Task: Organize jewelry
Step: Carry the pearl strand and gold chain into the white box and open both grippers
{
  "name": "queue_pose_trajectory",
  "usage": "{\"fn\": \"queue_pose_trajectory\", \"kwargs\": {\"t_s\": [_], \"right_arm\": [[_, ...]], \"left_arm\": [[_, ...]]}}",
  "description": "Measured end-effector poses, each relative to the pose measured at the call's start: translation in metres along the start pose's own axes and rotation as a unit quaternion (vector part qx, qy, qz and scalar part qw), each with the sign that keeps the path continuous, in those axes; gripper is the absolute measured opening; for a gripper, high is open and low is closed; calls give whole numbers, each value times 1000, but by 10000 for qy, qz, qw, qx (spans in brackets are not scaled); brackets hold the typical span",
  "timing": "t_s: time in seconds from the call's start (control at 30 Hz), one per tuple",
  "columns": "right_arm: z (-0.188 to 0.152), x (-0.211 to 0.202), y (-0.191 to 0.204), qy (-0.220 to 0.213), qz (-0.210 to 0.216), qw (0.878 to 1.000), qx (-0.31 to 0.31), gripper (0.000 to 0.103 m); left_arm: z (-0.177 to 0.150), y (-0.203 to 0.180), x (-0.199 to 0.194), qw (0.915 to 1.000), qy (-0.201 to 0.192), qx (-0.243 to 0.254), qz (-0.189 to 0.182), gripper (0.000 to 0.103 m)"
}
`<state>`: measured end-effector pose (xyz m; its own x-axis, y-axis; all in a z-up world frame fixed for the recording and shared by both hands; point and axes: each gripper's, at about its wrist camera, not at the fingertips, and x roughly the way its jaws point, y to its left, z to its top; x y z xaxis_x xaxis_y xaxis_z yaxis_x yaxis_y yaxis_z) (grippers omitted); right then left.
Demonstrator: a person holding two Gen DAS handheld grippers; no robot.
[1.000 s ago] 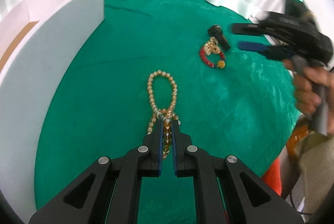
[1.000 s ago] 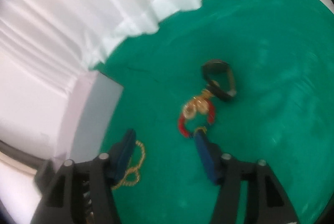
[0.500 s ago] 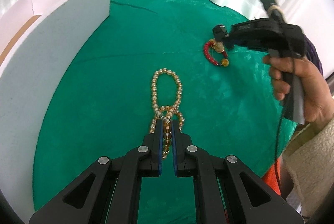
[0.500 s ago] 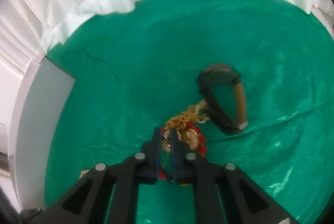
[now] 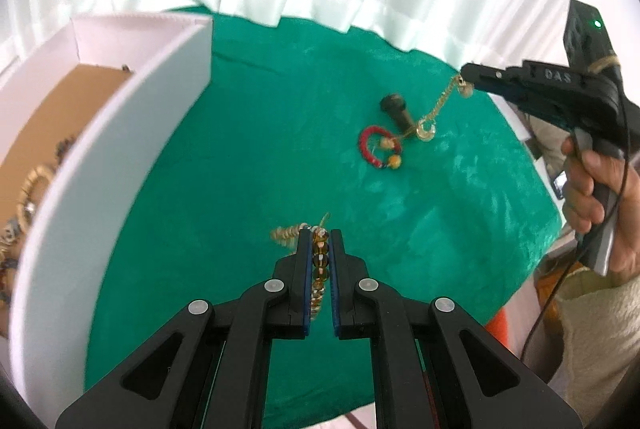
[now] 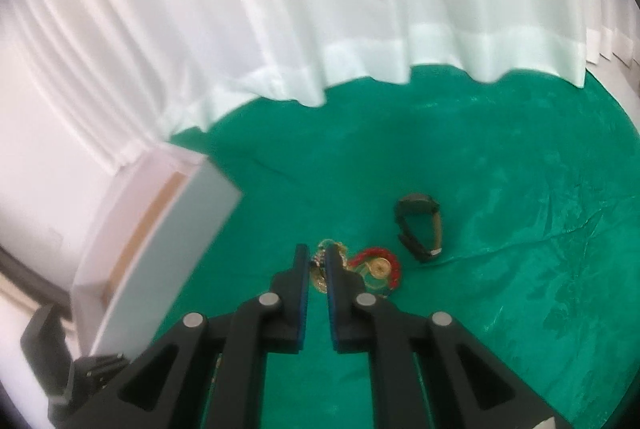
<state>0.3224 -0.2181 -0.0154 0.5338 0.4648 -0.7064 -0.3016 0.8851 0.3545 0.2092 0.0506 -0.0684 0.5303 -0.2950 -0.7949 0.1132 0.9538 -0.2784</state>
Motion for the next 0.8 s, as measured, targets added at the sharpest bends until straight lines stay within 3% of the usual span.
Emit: {"fn": "queue_pose_trajectory", "kwargs": {"t_s": [0.27,0.57,0.8], "right_arm": [[-6,-38,34,-250,327,9986,-341,8],[0,-64,79,-381,688,9946,-682,8],[24,-69,129,-486,1015,9878,-1074,8]], "left_arm": [[0,-3,-35,9998,-189,-15,92,5],[6,5,-82,9991,-317,-254,-143,5],[26,30,-152,9947,-848,-559,-133,5]]}}
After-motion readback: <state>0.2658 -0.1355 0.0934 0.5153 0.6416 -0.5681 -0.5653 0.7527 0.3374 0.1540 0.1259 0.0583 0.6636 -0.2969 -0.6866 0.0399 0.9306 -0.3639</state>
